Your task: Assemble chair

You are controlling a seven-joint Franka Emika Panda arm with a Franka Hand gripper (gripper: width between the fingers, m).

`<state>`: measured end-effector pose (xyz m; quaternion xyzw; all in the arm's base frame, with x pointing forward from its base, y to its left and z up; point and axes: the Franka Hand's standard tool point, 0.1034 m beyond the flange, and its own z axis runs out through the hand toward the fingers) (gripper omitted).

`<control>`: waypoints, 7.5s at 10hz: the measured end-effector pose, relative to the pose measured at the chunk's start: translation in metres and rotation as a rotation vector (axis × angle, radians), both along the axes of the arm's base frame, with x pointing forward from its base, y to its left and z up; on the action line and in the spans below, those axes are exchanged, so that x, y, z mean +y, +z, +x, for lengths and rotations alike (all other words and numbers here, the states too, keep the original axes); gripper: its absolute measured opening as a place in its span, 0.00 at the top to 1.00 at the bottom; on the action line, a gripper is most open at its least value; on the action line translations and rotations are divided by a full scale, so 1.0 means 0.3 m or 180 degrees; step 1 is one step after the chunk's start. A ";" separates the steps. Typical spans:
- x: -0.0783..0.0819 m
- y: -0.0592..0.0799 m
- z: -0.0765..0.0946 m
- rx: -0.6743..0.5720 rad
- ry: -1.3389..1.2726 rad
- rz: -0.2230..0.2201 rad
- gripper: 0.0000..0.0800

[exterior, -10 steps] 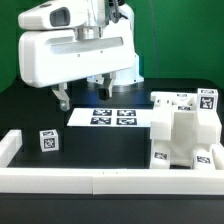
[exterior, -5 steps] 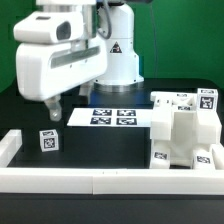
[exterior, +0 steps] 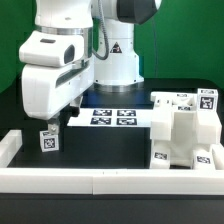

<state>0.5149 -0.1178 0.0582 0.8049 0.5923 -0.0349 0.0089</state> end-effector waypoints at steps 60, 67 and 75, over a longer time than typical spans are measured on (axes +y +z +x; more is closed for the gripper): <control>-0.025 -0.170 -0.283 0.2874 -0.4496 -0.1566 0.56; 0.071 0.133 -0.147 0.2346 -0.4458 -0.1084 0.65; 0.379 0.384 0.061 0.0511 -0.4540 -0.0046 0.65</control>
Offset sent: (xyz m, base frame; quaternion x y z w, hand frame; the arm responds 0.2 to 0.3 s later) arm -0.0282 -0.0020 -0.0525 0.0152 0.0565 -0.0088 0.9982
